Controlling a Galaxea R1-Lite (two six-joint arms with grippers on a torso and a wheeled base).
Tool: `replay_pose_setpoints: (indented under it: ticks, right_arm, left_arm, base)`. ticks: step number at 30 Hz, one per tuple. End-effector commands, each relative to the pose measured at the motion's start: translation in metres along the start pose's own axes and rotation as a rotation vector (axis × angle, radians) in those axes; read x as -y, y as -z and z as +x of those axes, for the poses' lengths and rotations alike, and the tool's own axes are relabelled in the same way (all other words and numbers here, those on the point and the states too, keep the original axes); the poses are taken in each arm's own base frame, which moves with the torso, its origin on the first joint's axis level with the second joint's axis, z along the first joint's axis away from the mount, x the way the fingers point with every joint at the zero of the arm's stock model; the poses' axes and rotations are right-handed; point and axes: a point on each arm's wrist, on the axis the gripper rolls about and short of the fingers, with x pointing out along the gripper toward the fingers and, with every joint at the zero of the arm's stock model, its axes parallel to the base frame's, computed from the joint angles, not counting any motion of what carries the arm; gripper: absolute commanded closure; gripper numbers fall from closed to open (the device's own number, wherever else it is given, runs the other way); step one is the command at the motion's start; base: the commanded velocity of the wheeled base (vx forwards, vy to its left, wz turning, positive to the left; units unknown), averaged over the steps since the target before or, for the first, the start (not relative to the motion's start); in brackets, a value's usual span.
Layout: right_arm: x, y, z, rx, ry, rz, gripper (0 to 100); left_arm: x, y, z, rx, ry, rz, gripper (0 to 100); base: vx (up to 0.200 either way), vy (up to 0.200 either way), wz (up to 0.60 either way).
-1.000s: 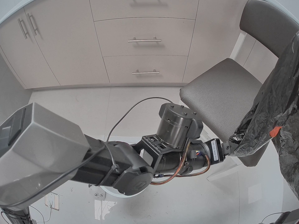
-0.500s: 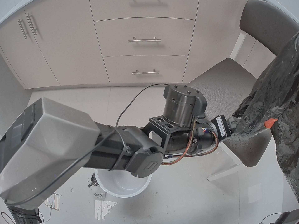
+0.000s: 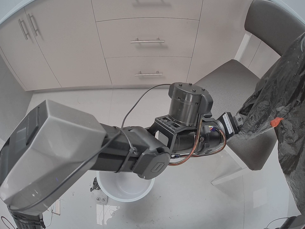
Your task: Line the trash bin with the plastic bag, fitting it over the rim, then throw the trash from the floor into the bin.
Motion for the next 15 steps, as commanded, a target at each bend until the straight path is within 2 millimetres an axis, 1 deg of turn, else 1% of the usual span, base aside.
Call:
replay_pose_setpoints:
  ticks: [1, 6, 9, 15]
  right_arm:
    - [-0.001, 0.000, -0.001, 0.001, -0.002, -0.003, 100]
    - [-0.002, 0.000, -0.001, 0.003, -0.002, -0.006, 100]
    - [-0.003, 0.000, -0.002, 0.004, -0.003, -0.007, 100]
    - [-0.002, 0.000, -0.001, 0.004, -0.001, -0.006, 100]
  left_arm:
    - [0.000, 0.001, 0.001, -0.003, 0.002, 0.001, 100]
    - [0.001, 0.004, 0.003, -0.009, 0.000, -0.005, 100]
    - [-0.001, 0.000, 0.001, 0.001, -0.004, -0.018, 100]
    - [0.003, -0.008, -0.009, 0.029, -0.007, -0.032, 100]
  base:
    - [0.000, 0.000, 0.00]
    - [0.000, 0.000, 0.00]
    - [0.000, 0.000, 0.00]
    - [0.000, 0.000, 0.00]
